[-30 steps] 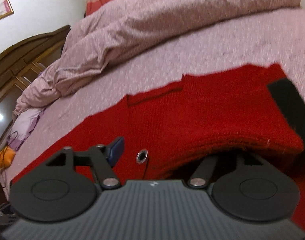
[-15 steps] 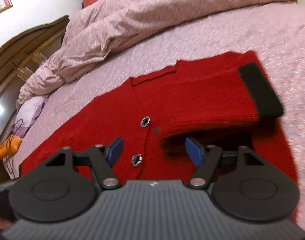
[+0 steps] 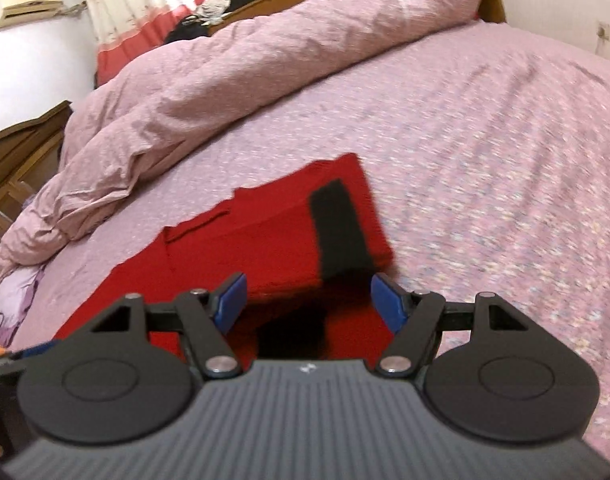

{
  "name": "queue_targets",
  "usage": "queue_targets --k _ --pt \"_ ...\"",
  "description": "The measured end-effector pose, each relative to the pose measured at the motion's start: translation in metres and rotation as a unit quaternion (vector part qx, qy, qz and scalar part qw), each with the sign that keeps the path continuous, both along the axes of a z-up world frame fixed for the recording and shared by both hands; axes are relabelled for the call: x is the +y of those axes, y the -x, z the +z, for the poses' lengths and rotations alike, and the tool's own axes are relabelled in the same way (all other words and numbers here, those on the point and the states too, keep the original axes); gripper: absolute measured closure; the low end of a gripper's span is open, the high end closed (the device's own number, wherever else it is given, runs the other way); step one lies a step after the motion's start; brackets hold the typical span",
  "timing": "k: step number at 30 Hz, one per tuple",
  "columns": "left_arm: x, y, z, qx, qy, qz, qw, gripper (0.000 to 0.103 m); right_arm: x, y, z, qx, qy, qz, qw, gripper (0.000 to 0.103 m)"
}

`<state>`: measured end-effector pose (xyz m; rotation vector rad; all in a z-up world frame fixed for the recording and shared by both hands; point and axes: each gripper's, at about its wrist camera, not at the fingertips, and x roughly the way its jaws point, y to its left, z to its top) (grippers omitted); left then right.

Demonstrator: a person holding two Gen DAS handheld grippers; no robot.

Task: Fold small clothes
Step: 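Fold the held sleeve across the cardigan body and open the right tool, then grasp the black cuff of the folded sleeve with the left tool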

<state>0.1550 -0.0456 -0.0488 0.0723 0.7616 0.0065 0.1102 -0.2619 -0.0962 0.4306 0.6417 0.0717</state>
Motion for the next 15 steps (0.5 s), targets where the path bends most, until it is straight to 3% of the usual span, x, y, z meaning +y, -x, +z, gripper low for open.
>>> queue_targets --k 8,15 --pt "-0.059 -0.015 -0.003 0.008 -0.026 -0.063 0.9977 0.000 -0.023 0.005 -0.018 0.012 -0.021 -0.018 1.000 0.032" --pt "-0.117 -0.030 -0.017 0.000 -0.061 -0.121 0.9908 0.000 -0.052 0.008 -0.028 0.015 -0.049 -0.054 0.997 0.032"
